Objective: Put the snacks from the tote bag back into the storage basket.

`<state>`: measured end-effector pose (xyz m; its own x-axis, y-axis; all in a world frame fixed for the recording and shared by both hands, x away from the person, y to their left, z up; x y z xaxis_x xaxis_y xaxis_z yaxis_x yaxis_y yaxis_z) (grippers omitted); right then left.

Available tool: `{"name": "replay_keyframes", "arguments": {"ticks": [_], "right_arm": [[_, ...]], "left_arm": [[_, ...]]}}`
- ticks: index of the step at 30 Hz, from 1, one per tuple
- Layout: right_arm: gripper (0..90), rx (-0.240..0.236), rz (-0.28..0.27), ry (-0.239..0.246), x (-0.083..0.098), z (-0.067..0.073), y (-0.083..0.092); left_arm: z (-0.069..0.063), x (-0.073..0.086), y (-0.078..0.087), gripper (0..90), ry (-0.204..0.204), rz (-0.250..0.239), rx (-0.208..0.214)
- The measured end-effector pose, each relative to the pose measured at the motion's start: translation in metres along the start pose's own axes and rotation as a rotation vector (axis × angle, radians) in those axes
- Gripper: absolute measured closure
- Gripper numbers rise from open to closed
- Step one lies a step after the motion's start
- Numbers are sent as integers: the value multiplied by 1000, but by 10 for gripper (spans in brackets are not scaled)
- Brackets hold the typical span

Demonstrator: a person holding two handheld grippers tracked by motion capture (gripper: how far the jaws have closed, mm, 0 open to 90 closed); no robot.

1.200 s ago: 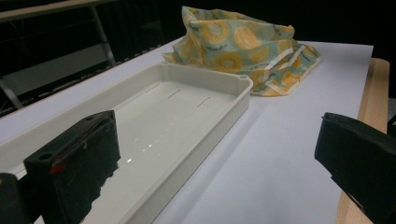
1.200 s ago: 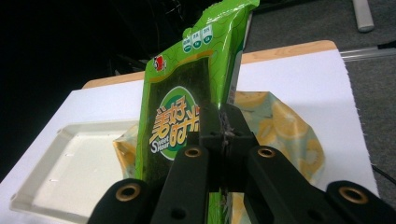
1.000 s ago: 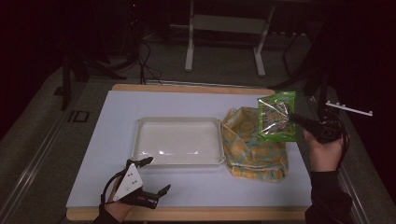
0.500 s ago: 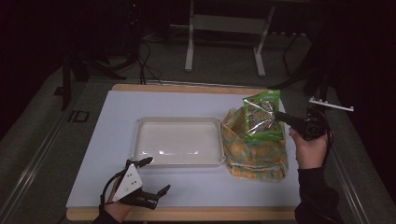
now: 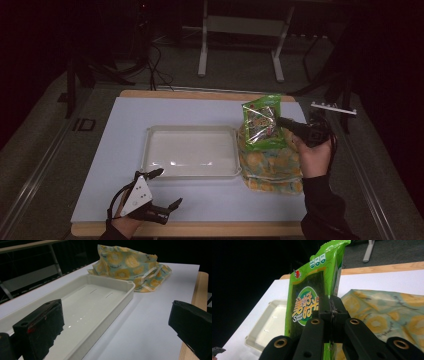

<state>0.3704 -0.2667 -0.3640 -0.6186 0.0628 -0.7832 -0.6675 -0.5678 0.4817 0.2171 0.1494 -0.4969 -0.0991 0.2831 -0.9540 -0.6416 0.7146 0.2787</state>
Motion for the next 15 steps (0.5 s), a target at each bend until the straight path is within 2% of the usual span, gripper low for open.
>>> {"name": "replay_keyframes", "arguments": {"ticks": [15], "right_arm": [[891,-47,10,4,0,20,-19]], "left_arm": [[0,0,1,6,-1,-2,-1]]}}
Point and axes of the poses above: each handheld gripper's, and its own axes: y roughly backward along the jaws, x roughly out of its underside, z roughly to its left, the point moved 2 cm from there along -y, roughly forward along the jaws, and after that the axes turned 1 degree about y, right-handed, at the moved point
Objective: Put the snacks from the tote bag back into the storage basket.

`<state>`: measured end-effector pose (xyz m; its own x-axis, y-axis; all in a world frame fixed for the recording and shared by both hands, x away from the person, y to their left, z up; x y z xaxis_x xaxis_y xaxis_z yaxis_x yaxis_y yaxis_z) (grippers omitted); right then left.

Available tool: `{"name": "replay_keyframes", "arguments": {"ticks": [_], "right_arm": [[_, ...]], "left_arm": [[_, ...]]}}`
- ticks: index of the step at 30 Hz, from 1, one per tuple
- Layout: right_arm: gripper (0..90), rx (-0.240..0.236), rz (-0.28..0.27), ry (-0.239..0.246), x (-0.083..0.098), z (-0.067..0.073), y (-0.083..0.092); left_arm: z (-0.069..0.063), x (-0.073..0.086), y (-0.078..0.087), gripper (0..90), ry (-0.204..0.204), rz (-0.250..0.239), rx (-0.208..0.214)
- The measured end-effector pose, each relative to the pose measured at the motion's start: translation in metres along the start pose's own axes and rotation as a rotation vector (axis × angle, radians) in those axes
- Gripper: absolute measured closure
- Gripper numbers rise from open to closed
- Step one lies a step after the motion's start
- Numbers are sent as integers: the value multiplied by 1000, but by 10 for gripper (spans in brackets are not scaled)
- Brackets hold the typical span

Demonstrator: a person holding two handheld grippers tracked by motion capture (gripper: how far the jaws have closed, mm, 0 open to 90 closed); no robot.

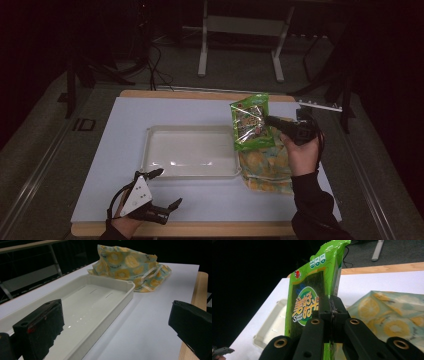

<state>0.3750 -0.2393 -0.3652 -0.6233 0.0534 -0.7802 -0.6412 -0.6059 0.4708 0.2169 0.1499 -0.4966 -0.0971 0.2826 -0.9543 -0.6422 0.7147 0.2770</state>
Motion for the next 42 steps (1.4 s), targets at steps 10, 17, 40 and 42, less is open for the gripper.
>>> {"name": "replay_keyframes", "arguments": {"ticks": [10,17,40,42], "right_arm": [[891,-36,5,-5,1,12,-13],[891,-61,10,-14,4,22,-25],[891,-133,-8,-56,10,45,-52],[891,-140,-25,-69,12,46,-52]], "left_arm": [[-1,-1,1,6,-2,-7,0],[-1,-1,1,6,-3,-6,-2],[-2,-2,3,6,-11,-17,-3],[-2,-2,3,6,-11,-17,-3]]}}
Point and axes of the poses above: each handheld gripper's, and its own axes: y roughly backward along the jaws, x roughly out of its underside, z roughly to its left, the point moved 2 cm from there along -y, roughly forward along the jaws, and after that the axes turned 1 degree about y, right-handed, at the moved point
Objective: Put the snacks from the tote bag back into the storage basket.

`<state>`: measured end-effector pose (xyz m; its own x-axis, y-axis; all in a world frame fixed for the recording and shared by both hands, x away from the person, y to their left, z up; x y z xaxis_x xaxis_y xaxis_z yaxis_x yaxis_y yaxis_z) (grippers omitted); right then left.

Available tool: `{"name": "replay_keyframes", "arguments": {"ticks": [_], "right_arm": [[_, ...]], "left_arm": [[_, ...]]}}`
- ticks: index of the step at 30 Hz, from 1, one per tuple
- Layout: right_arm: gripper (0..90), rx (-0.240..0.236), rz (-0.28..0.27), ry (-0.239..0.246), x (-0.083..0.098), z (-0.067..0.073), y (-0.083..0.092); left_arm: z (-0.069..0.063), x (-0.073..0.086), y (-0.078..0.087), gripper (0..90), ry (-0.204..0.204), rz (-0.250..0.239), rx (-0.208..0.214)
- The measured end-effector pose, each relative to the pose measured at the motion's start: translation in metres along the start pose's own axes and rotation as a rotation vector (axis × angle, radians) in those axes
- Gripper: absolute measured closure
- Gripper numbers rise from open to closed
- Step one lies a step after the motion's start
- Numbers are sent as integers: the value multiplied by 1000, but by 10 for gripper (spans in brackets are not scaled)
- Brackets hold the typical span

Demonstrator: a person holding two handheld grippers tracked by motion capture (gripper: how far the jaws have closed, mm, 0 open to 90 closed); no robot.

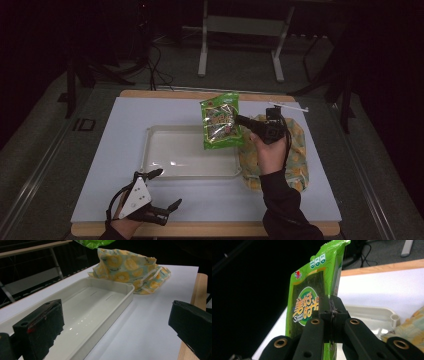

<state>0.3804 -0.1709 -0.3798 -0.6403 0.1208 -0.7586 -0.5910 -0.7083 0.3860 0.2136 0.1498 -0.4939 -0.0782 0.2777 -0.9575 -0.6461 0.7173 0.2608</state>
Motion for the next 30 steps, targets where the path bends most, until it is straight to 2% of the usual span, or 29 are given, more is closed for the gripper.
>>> {"name": "replay_keyframes", "arguments": {"ticks": [6,14,30], "right_arm": [[891,-31,-27,-24,4,5,-4],[891,-39,-41,-58,13,3,-11],[892,-25,9,-109,41,-14,-28]], "left_arm": [[0,0,0,6,-2,2,0],[0,-1,0,6,-7,1,-1],[0,0,0,6,-14,6,1]]}}
Point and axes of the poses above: each handheld gripper's, and its own axes: y roughly backward along the jaws, x roughly out of its underside, z roughly to its left, the point moved 2 cm from there along -y, roughly forward along the jaws, and after that the axes turned 1 degree about y, right-handed, at the moved point
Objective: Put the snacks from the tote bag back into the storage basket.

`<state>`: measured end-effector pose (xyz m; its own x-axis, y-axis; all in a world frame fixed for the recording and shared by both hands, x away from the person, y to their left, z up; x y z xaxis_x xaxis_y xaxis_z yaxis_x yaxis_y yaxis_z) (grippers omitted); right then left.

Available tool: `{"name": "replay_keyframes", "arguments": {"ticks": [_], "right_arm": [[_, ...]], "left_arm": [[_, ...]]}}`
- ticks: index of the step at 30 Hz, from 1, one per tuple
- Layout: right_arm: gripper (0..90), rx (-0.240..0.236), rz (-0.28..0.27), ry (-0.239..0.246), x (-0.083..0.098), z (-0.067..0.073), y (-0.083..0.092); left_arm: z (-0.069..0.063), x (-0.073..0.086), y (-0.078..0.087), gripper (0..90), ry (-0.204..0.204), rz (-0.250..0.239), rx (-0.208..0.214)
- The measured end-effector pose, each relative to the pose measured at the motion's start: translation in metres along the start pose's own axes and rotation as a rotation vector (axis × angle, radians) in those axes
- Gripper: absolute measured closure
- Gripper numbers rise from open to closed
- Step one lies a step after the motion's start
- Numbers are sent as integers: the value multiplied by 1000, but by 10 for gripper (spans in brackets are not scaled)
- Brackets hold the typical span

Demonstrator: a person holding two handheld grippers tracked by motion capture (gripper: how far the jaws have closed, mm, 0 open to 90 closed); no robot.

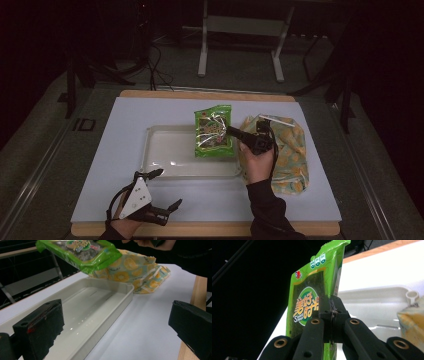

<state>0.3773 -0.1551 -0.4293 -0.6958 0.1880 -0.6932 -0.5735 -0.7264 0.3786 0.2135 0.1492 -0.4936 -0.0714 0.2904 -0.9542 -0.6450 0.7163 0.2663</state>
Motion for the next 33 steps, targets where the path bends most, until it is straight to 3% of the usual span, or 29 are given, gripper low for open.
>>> {"name": "replay_keyframes", "arguments": {"ticks": [14,33], "right_arm": [[892,44,45,-43,24,-22,-17],[891,74,104,-71,46,-41,-35]], "left_arm": [[0,0,0,6,4,-1,2],[1,0,0,6,8,0,3]]}}
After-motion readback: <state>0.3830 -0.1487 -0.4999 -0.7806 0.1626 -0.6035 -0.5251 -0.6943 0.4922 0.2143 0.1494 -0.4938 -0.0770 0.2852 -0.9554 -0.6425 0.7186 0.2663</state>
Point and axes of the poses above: each handheld gripper's, and its own axes: y roughly backward along the jaws, x roughly out of its underside, z roughly to its left, the point moved 2 cm from there along -y, roughly forward along the jaws, and after that the axes turned 1 degree about y, right-handed, at the moved point
